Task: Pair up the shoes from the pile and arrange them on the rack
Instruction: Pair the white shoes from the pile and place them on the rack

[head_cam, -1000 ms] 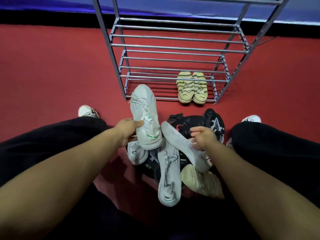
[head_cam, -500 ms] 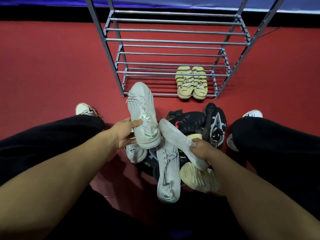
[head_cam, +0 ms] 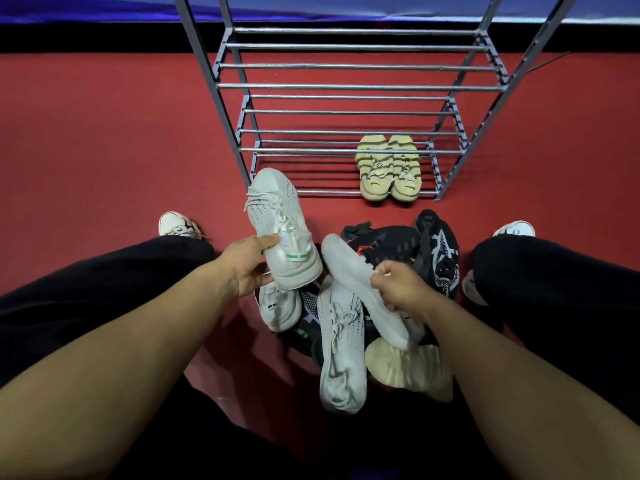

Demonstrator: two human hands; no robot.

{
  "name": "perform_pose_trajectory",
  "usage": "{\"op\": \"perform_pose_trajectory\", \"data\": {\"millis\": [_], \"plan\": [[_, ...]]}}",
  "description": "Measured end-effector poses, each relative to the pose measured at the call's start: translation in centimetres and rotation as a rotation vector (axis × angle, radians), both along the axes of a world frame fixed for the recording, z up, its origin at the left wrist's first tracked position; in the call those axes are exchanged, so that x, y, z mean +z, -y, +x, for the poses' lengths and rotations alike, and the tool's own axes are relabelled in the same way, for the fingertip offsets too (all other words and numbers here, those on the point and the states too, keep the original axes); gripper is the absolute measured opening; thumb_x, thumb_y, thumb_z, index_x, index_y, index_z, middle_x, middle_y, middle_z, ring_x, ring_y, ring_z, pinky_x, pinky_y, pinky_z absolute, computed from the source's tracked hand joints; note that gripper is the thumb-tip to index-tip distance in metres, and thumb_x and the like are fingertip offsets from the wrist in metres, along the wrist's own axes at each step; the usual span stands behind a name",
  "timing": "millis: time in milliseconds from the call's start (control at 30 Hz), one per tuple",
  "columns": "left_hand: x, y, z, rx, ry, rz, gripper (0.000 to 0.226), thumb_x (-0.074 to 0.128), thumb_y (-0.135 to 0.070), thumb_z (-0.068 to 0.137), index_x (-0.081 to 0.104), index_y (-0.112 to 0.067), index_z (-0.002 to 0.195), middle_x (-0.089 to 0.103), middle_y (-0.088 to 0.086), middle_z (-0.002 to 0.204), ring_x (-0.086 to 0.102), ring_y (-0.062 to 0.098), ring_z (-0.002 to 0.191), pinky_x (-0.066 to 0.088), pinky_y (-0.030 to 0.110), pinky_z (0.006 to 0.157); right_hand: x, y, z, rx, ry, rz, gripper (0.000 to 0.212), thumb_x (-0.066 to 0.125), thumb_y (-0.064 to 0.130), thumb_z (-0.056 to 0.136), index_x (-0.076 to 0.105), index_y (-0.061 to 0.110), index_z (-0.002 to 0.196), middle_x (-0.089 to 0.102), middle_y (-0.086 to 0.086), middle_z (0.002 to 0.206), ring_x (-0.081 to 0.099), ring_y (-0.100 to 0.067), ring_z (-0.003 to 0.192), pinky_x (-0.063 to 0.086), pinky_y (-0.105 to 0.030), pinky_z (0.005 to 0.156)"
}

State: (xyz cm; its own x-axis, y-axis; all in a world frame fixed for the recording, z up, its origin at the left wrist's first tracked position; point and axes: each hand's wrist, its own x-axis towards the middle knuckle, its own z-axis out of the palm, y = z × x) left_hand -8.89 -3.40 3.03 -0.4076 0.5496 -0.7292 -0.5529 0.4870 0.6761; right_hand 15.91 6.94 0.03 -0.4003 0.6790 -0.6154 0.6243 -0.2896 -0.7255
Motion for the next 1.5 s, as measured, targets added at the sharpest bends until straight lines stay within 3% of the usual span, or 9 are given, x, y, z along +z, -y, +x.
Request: {"op": "perform_pose_trajectory", "data": {"millis": [333, 533, 733, 933, 1033, 1133, 1233, 1333, 1500], "plan": [[-0.5, 0.2, -0.9, 0.064, 0.029, -0.013, 0.019, 0.064, -0.020, 0.089, 0.061, -0.019, 0.108, 0.065, 0.003, 0.100, 0.062, 0.022, 0.092, 0.056, 0.035, 0.075, 2.0, -0.1, -2.9, -0.367, -0.438, -0.391, 0.008, 0.052, 0.004, 0.094, 0.059, 0.008, 0.093, 0.062, -0.011, 0.075, 0.058, -0.021, 0.060, 0.052, -0.033, 0.057], [-0.5, 0.3, -1.1, 0.075, 0.025, -0.034, 0.014, 0.065, -0.020, 0.088, 0.064, -0.017, 0.102, 0.067, 0.003, 0.098, 0.064, 0.020, 0.083, 0.057, 0.035, 0.074, 1.9, -1.9, -2.3, -0.535, -0.304, -0.266, 0.024, 0.049, 0.003, 0.092, 0.061, 0.012, 0.111, 0.063, -0.004, 0.080, 0.053, -0.015, 0.059, 0.048, -0.029, 0.056], [-0.6, 0.9, -0.8, 0.075, 0.054, -0.096, 0.026, 0.064, -0.016, 0.088, 0.061, -0.013, 0.114, 0.067, 0.004, 0.096, 0.065, 0.018, 0.077, 0.056, 0.027, 0.047, 2.1, 0.0, -3.3, -0.201, -0.156, -0.282, 0.013, 0.054, 0.009, 0.094, 0.061, 0.006, 0.104, 0.062, -0.007, 0.077, 0.052, -0.015, 0.053, 0.047, -0.027, 0.049], [-1.0, 1.2, -0.7, 0.029, 0.005, -0.134, 0.031, 0.063, -0.017, 0.089, 0.062, -0.011, 0.119, 0.067, 0.003, 0.101, 0.064, 0.017, 0.083, 0.056, 0.031, 0.063, 1.9, 5.4, -3.7, 0.753, 0.571, -0.619, 0.046, 0.040, 0.043, 0.101, 0.063, 0.003, 0.101, 0.051, -0.028, 0.138, 0.065, -0.023, 0.062, 0.043, -0.020, 0.043], [-1.1, 1.4, -0.5, 0.032, -0.001, -0.143, 0.026, 0.062, -0.017, 0.089, 0.061, -0.013, 0.115, 0.066, 0.001, 0.092, 0.063, 0.016, 0.079, 0.055, 0.026, 0.051, -0.2, 8.0, -3.5, 0.909, 0.831, -0.450, 0.063, 0.039, 0.048, 0.100, 0.056, -0.008, 0.126, 0.061, -0.025, 0.131, 0.065, -0.032, 0.080, 0.052, -0.032, 0.067], [-1.1, 1.6, -0.7, 0.053, -0.004, -0.149, 0.027, 0.062, -0.016, 0.089, 0.062, -0.012, 0.115, 0.067, 0.002, 0.094, 0.064, 0.017, 0.079, 0.054, 0.024, 0.046, -1.8, 8.2, -3.3, 0.964, 0.849, 0.196, 0.028, 0.050, 0.026, 0.097, 0.064, 0.009, 0.115, 0.066, -0.010, 0.123, 0.064, -0.028, 0.104, 0.048, -0.034, 0.080], [-1.2, 1.6, -0.8, 0.050, -0.007, -0.159, 0.029, 0.063, -0.016, 0.088, 0.062, -0.011, 0.116, 0.067, 0.003, 0.096, 0.064, 0.018, 0.081, 0.053, 0.029, 0.053, -2.0, 7.7, -3.1, 0.931, 0.897, 0.461, 0.036, 0.057, 0.044, 0.092, 0.063, 0.016, 0.114, 0.065, -0.003, 0.118, 0.063, -0.024, 0.107, 0.048, -0.033, 0.073], [-1.4, 1.6, -0.7, 0.031, -0.015, -0.165, 0.025, 0.062, -0.016, 0.089, 0.061, -0.012, 0.114, 0.066, 0.002, 0.091, 0.062, 0.017, 0.078, 0.050, 0.030, 0.056, -2.4, 7.0, -2.0, 0.862, 0.930, 0.349, 0.057, 0.053, 0.063, 0.087, 0.062, 0.015, 0.115, 0.065, -0.002, 0.117, 0.062, -0.023, 0.109, 0.047, -0.033, 0.074], [-1.1, 1.4, -0.6, 0.028, 0.002, -0.164, 0.025, 0.064, -0.019, 0.087, 0.062, -0.013, 0.112, 0.067, 0.002, 0.091, 0.062, 0.017, 0.076, 0.051, 0.028, 0.052, -2.7, 4.9, -1.7, 0.640, 0.524, -0.052, 0.026, 0.055, 0.032, 0.090, 0.052, 0.011, 0.075, 0.052, -0.003, 0.079, 0.055, -0.022, 0.080, 0.039, -0.024, 0.054]]}}
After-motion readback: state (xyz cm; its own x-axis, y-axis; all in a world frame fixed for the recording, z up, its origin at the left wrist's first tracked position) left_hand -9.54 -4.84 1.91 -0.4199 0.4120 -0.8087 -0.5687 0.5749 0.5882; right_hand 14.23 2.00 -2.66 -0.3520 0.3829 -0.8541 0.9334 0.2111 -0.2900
